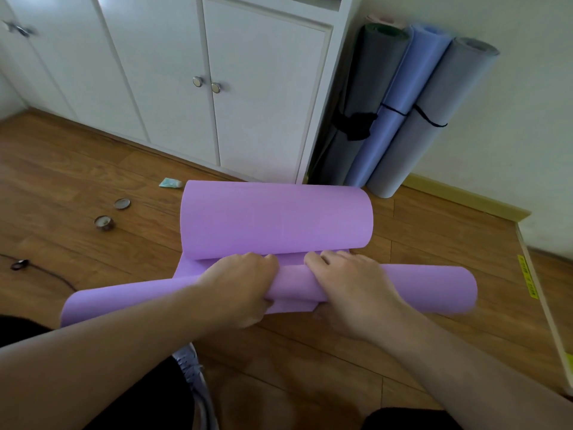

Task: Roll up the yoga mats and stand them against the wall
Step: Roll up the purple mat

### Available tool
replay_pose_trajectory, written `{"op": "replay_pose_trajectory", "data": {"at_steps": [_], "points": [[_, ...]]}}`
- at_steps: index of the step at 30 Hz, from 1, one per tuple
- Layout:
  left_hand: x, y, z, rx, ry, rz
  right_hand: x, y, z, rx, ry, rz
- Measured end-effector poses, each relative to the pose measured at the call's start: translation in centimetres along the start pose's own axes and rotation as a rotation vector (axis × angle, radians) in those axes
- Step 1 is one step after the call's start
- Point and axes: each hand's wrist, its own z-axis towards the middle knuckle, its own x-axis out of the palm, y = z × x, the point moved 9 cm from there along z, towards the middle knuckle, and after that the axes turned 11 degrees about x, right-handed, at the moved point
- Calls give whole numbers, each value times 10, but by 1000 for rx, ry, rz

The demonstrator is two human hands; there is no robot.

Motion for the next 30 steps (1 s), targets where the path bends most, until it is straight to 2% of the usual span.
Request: {"op": "replay_pose_trajectory", "data": {"at_steps": [4,10,12,17,20,27,30], "points": [[-2,-1,-1,16,24,35,14,1,-1,23,51,-13],[-9,-11,-5,37,-90,171,23,-7,3,33,154,94],[-3,-9,-4,21,-62,128,18,-6,4,14,132,90],[-7,-1,1,6,-7,22,1,2,0,-39,-69,-30],[-11,-2,0,5,-1,51,6,3,-1,-19,-52,-44],[-10,-16,-5,36,-109,163,17,-5,4,31,127,92],[-5,-13,-1,26,-63,135,10,-2,3,2,68,70]]}}
